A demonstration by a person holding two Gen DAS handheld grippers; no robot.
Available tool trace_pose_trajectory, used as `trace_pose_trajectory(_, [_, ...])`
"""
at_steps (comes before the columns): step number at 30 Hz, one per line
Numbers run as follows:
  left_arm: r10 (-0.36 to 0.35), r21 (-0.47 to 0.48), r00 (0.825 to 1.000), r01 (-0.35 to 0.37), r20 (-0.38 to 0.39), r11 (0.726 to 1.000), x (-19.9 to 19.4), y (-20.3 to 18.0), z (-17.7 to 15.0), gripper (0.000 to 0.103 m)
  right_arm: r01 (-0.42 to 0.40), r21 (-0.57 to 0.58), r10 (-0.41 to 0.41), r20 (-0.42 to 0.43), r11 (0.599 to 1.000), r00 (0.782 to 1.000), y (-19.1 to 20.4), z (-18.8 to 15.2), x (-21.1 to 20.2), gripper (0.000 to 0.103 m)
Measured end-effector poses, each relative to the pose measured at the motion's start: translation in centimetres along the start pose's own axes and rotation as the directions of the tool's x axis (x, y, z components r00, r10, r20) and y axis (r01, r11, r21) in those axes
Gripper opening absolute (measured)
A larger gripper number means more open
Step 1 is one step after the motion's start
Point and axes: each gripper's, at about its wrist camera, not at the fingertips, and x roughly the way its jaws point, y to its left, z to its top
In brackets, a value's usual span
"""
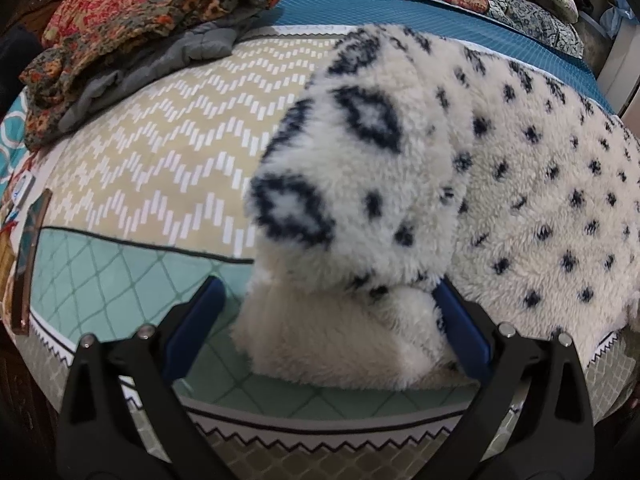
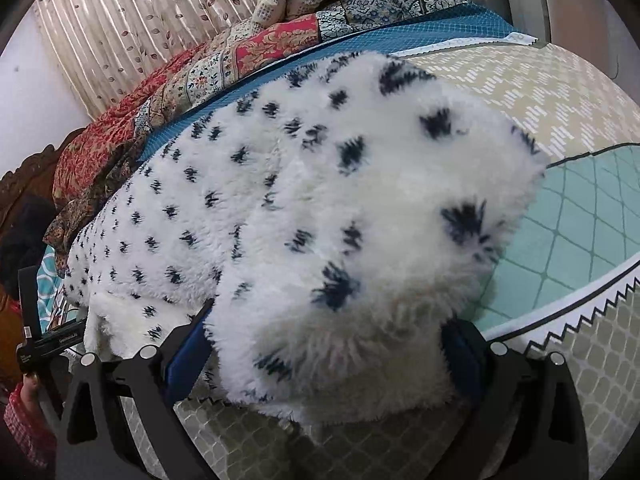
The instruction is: Fold large clothes
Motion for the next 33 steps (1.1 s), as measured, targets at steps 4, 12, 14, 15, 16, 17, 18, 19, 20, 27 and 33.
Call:
trace_pose_trajectory(4, [-0.098,-0.032,0.995,0.097,-0.03,0.995,0.3,1.6,0.7,0.099,-0.005,0.003,0.005,-0.002,1.0,1.0,0.0,0.0,0.0,0.0])
trace_pose_trajectory(12, [-0.202,-0.048,0.978,0.2,-0.05,0.979,-0.6,3.6,1.0,0.098,-0.013,0.011,0.013,-0.01,1.0,1.0,-0.5,0.3,-1.1,0.0])
trace_pose_trajectory(14, [-0.226,-0.071,0.973,0.224,-0.035,0.972,-1.4,4.4,1.4,0.098,-0.024,0.042,0.024,-0.007,0.999,1.0,-1.0,0.5,-2.0,0.0])
trace_pose_trajectory(15, [-0.242,-0.077,0.97,0.241,-0.014,0.968,-2.0,4.8,1.8,0.098,-0.033,0.07,0.033,0.0,0.997,0.999,-1.6,0.6,-2.6,0.0])
trace_pose_trajectory(16, [-0.249,-0.077,0.968,0.249,0.006,0.965,-2.5,5.1,2.2,0.098,-0.045,0.094,0.044,0.01,0.995,0.999,-2.0,0.6,-3.1,0.0])
trace_pose_trajectory(17, [-0.251,-0.074,0.968,0.253,0.028,0.965,-3.0,5.4,2.6,0.098,-0.06,0.119,0.057,0.025,0.991,0.998,-2.6,0.7,-3.7,0.0])
trace_pose_trajectory(18, [-0.25,-0.07,0.967,0.253,0.045,0.965,-3.4,5.5,3.0,0.098,-0.073,0.14,0.068,0.04,0.987,0.997,-3.2,0.8,-4.2,0.0])
trace_pose_trajectory(19, [-0.251,-0.064,0.967,0.253,0.05,0.965,-3.4,5.5,3.4,0.098,-0.083,0.151,0.077,0.046,0.985,0.996,-3.5,0.9,-4.4,0.0])
trace_pose_trajectory(20, [-0.254,-0.058,0.966,0.256,0.045,0.965,-3.3,5.5,3.8,0.098,-0.094,0.161,0.088,0.046,0.982,0.995,-3.9,1.0,-4.5,0.0])
trace_pose_trajectory(27, [-0.296,-0.026,0.951,0.295,-0.088,0.955,1.0,1.9,5.0,0.098,-0.146,0.193,0.155,-0.031,0.97,0.987,-3.6,2.2,-1.6,0.0])
trace_pose_trajectory(33, [-0.171,0.01,0.984,0.172,-0.051,0.985,1.9,-0.8,3.8,0.099,-0.035,0.076,0.04,-0.058,0.996,0.998,0.1,3.1,0.7,0.0])
